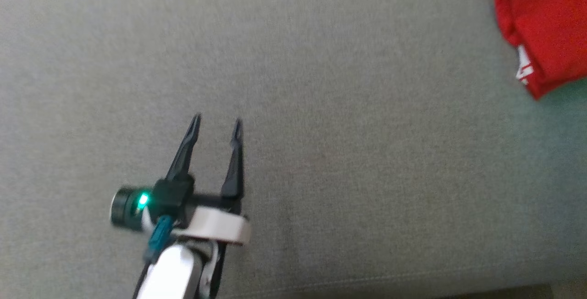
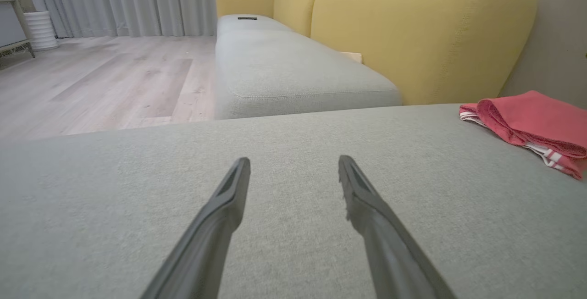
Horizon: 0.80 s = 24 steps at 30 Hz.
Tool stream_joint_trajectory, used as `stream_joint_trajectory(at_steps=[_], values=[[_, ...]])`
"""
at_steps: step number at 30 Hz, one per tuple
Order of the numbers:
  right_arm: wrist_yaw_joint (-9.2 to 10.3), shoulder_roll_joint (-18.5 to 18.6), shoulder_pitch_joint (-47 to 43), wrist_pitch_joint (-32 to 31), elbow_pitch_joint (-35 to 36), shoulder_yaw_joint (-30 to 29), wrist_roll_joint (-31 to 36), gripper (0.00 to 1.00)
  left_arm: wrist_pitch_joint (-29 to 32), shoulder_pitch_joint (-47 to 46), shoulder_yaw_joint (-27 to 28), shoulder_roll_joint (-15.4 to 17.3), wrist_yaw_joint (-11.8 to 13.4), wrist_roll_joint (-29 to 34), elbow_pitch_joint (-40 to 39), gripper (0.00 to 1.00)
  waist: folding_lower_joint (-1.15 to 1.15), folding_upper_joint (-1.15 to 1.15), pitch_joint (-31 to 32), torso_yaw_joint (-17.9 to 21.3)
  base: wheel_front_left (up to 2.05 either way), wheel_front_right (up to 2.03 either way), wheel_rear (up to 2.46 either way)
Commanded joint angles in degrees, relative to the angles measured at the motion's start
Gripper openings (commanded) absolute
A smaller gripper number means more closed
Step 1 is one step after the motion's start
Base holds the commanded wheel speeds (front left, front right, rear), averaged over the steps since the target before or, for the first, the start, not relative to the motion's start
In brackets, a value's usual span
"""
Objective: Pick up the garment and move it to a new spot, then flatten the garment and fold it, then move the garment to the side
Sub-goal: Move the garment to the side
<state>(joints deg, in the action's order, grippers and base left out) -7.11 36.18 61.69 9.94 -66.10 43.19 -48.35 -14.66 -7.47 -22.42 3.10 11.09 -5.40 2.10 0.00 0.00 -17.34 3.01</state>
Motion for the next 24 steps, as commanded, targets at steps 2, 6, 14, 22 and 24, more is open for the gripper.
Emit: stream_joint_trajectory(at_steps=[2, 6, 14, 22, 24], values=[[-0.37, -1.5, -4.4, 1.8, 1.5, 1.0, -0.3, 1.0, -0.3, 1.6, 3.1, -0.2, -0.2, -0.7, -1.2, 1.0, 0.0, 0.0, 5.4, -0.7, 0.0, 0.0, 0.0], [-0.37, -6.1, -10.8, 4.1, 4.2, 1.3, -0.8, 1.0, -0.3, 5.0, 5.2, -0.2, -1.1, -2.3, -0.4, 1.0, 0.0, 0.0, 10.1, -1.1, 0.0, 0.0, 0.0], [-0.37, -11.9, -25.0, 5.0, 20.5, -10.5, 8.3, 1.0, -0.3, 10.7, 9.2, -0.2, -2.6, -4.0, -1.5, 1.0, 0.0, 0.0, 16.2, -1.3, 0.0, 0.0, 0.0], [-0.37, -21.9, -49.5, 5.1, 47.4, -29.6, 28.0, 1.0, -0.3, 15.4, 12.4, -0.2, -4.3, -4.9, -5.4, 1.0, 0.0, 0.0, 19.4, -1.7, 0.0, 0.0, 0.0], [-0.37, -24.0, -54.2, 5.1, 51.1, -32.1, 30.9, 1.0, -0.3, 16.5, 13.0, -0.2, -4.7, -4.6, -5.9, 1.0, 0.0, 0.0, 20.2, -2.0, 0.0, 0.0, 0.0]])
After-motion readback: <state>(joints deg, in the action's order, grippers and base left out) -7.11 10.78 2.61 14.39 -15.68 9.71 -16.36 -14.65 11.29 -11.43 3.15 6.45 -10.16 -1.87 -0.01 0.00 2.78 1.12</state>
